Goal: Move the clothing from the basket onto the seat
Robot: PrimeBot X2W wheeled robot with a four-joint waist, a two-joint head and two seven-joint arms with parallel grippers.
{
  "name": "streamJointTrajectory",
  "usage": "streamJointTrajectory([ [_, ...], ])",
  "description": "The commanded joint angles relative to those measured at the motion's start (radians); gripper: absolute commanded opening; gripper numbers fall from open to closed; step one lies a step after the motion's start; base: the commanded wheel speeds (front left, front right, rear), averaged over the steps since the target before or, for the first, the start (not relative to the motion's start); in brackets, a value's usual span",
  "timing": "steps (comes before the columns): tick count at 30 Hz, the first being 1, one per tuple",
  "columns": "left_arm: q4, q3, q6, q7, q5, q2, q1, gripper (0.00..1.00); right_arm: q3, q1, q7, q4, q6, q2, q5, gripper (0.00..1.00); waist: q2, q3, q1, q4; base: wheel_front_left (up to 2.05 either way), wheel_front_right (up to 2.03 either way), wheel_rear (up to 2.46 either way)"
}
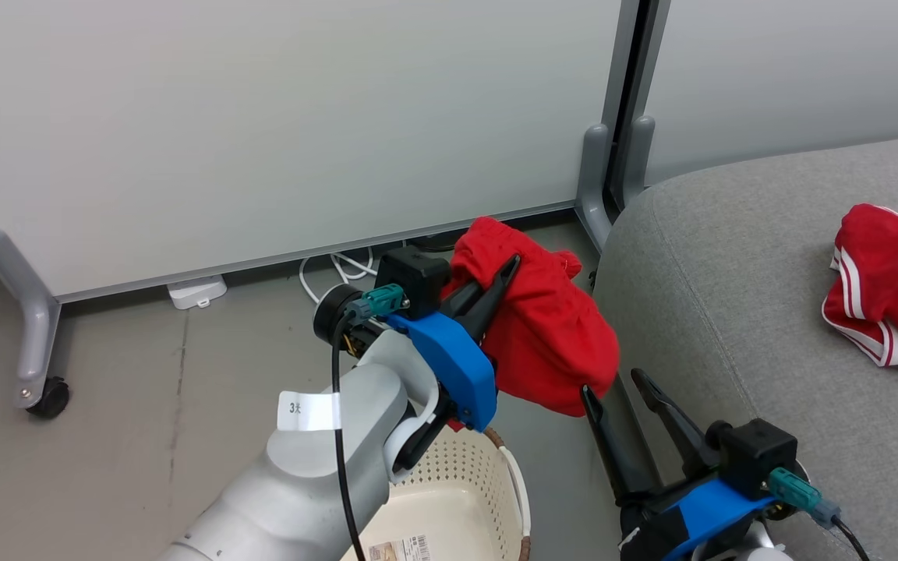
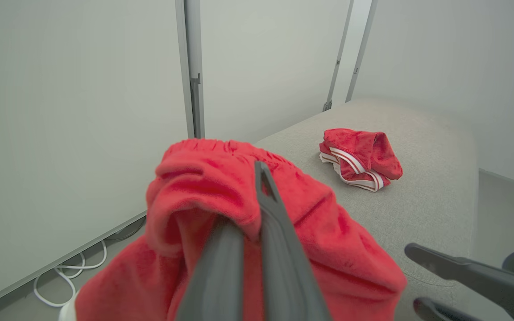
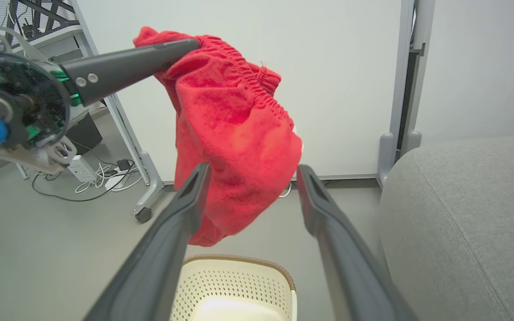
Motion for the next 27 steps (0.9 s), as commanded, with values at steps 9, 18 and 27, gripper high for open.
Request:
streamJointTrajectory([
  [9, 0.015, -0.023, -0.001, -0.020, -0.025, -0.001, -0.030, 0.00, 0.038, -0.050, 0.027, 0.098, 0.000, -0.001, 0.055, 1.00, 0.0000, 0.010, 0.0000, 0.011, 0.00, 0.00, 0.00],
  [18, 0.017, -0.054, -0.001, -0.026, -0.047, -0.002, -0.036, 0.00, 0.109, -0.161, 0.003, 0.226, 0.000, -0.004, 0.090, 1.00, 0.0000, 0.015, 0.0000, 0.025, 0.00, 0.00, 0.00],
  [27, 0.024, -0.081, -0.001, -0.033, -0.066, -0.002, -0.033, 0.00, 0.192, -0.275, -0.033, 0.305, 0.000, -0.020, 0.099, 1.00, 0.0000, 0.013, 0.0000, 0.031, 0.00, 0.00, 0.00],
])
